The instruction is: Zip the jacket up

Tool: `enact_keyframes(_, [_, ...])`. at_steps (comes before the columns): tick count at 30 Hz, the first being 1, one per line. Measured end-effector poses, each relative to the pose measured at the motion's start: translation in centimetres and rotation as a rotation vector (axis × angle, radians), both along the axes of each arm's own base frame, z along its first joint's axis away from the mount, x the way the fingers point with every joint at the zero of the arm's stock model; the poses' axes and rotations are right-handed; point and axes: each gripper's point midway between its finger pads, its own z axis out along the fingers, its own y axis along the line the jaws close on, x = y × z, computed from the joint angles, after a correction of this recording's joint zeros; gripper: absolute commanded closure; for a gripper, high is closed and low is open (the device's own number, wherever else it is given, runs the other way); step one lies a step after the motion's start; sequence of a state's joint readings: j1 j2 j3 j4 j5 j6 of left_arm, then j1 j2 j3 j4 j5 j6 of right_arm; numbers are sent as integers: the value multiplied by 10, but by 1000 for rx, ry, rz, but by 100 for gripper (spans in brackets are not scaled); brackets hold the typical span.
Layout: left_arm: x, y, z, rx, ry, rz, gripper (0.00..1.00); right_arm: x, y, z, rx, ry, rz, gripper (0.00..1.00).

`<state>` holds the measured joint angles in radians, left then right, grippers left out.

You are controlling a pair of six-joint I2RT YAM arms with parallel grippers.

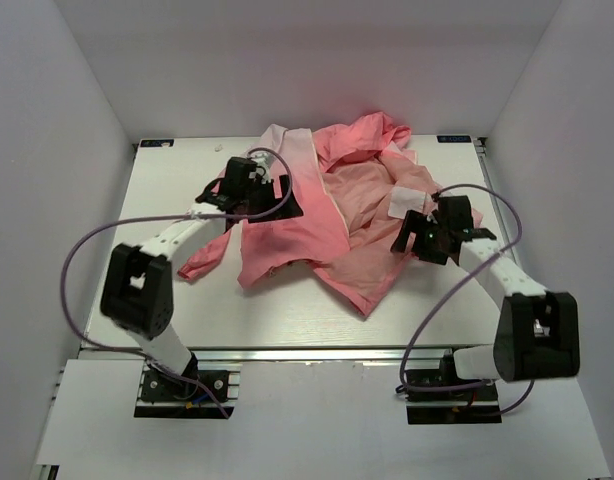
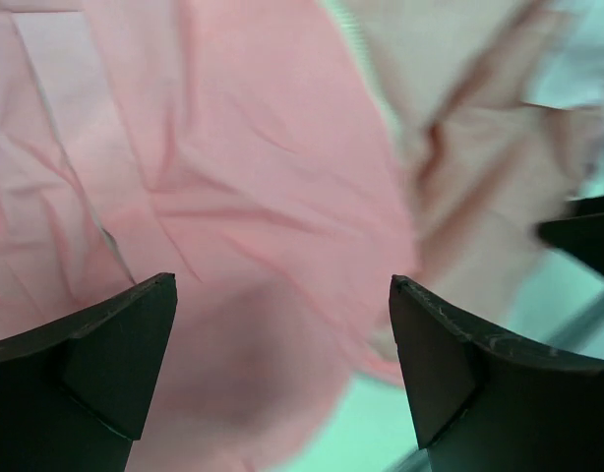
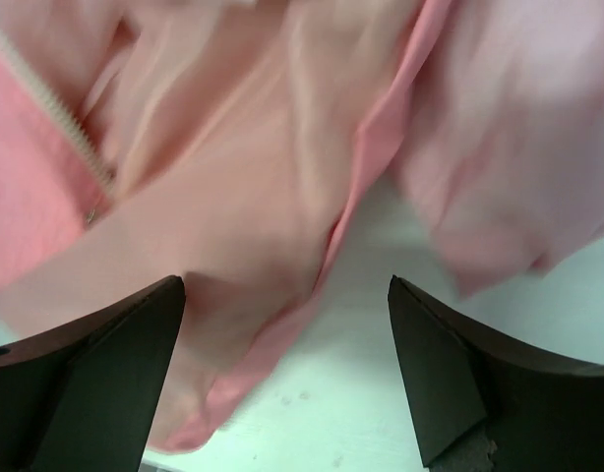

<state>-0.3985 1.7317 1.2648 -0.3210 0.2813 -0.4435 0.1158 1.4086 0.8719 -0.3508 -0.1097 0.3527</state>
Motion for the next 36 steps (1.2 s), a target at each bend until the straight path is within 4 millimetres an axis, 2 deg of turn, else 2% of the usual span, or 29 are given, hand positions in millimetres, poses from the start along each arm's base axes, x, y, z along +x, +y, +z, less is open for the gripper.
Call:
enact_keyframes(4, [-35, 2, 46, -115, -100, -26, 2, -33, 16, 0, 107, -36, 48, 12])
enact_keyframes(6, [-54, 5, 52, -149, -102, -36, 2, -43, 20, -5, 133, -32, 55, 12])
enact_keyframes(10, [-79, 12, 43, -161, -68, -34, 2, -52, 23, -17, 169, -8, 34, 19])
enact_keyframes(12, [-90, 17, 36, -153, -45, -24, 2, -50, 25, -19, 184, -11, 24, 35])
enact_keyframes(13, [-95, 20, 35, -150, -38, -20, 2, -48, 27, -19, 193, -17, 21, 68])
enact_keyframes(16, [-105, 26, 35, -146, -39, -1, 2, -40, 30, -21, 213, -20, 6, 100])
enact_keyframes(20, [-109, 34, 45, -145, -72, 29, 2, -37, 21, -18, 163, 7, -38, 100])
enact_keyframes(22, [-109, 37, 50, -142, -87, 46, 2, -34, 9, -6, 95, 12, -83, 100])
enact_keyframes(27, [-108, 42, 48, -124, -86, 75, 2, -19, -31, 65, -110, -41, -198, 100])
enact_keyframes(30, [-109, 44, 45, -113, -76, 82, 2, -17, -38, 101, -199, -77, -222, 100])
enact_keyframes(32, [-109, 46, 43, -104, -72, 91, 2, -22, -26, 112, -274, -64, -181, 95])
enact_keyframes(33, [-109, 46, 42, -101, -69, 94, 2, -23, -11, 113, -311, -52, -130, 93])
enact_keyframes(34, [-109, 47, 41, -97, -65, 99, 2, -24, 9, 113, -343, -38, -67, 83])
enact_keyframes(35, [-109, 49, 40, -92, -61, 106, 2, -23, 34, 110, -358, -34, 5, 78])
enact_keyframes(36, [-109, 50, 38, -84, -55, 116, 2, -24, 57, 104, -373, -28, 72, 67])
